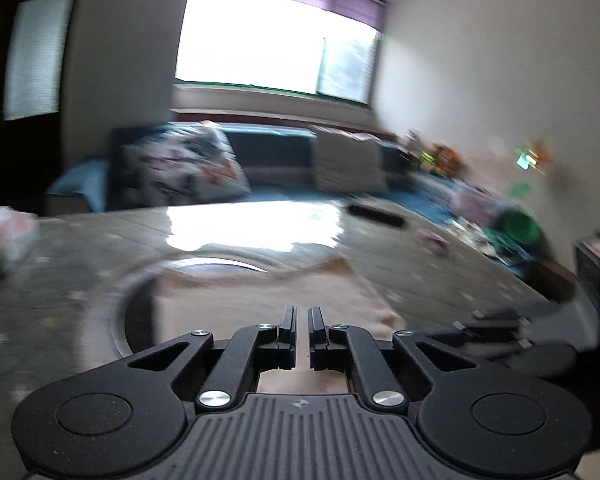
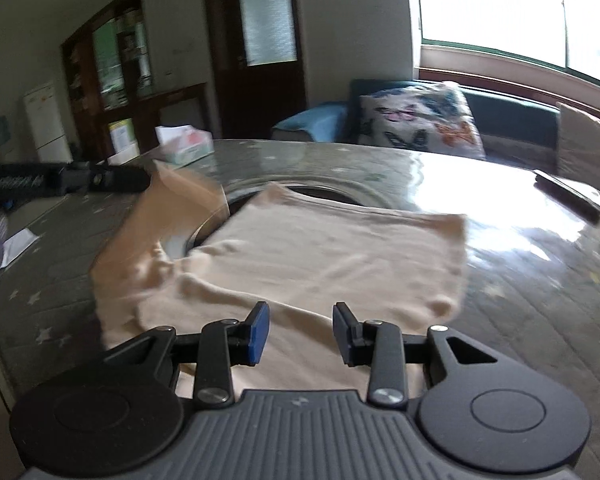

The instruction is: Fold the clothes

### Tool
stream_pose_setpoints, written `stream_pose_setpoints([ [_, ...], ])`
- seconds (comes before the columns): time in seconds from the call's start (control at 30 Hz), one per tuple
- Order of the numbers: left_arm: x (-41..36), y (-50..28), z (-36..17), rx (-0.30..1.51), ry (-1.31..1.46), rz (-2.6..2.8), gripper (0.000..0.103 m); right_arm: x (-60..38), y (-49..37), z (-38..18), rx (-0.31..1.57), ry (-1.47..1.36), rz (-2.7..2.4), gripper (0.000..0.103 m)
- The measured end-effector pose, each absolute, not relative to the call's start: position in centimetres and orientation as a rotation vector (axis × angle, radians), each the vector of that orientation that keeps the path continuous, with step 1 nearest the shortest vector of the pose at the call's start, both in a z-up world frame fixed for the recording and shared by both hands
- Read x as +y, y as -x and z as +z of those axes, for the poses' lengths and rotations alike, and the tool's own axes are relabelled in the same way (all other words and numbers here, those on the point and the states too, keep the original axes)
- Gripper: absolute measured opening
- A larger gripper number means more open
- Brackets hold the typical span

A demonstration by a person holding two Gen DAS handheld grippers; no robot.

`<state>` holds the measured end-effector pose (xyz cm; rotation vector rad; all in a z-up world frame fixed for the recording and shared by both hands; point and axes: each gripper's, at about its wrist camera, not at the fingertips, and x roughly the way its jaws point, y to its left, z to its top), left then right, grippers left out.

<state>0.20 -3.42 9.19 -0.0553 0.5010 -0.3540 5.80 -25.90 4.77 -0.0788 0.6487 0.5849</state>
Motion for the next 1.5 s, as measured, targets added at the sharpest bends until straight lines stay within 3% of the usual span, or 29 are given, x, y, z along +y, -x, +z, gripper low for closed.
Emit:
stream_pose_setpoints([
  [0.17,-6.7,-0.4,7.1,0.576,-0.044,-0.423,0.011,-28.0,-6.1,3.9,0.681,0.03,0.536,0.035],
  [0.3,-5.1,0.4,6.6,0.566,-0.065,-0.371,0.041,-28.5,-6.1,3.5,0.702,0.0,0.543,0.035],
  [0.7,4.7,2.6,4.4,0.606,-0.032,-0.066,0.065,-22.3,-6.7,2.7,0.76,0.006,0.717,0.035],
  [0.97,6.4,3.6,2.7,0.656,0.002,-0.041,0.074,-19.0,-7.0,1.1,0.82,0.057,0.736,0.032],
  [1.1,6.0,3.6,2.2,0.663,0.012,-0.056,0.077,-18.3,-6.7,1.4,0.811,0.084,0.729,0.006],
  [1.13,5.9,3.6,2.2,0.663,0.012,-0.059,0.078,-18.3,-6.5,1.6,0.803,0.086,0.725,0.004],
  [1.5,4.1,2.9,1.2,0.686,-0.059,-0.06,0.079,-18.7,-5.9,9.1,0.592,0.142,0.747,0.004],
])
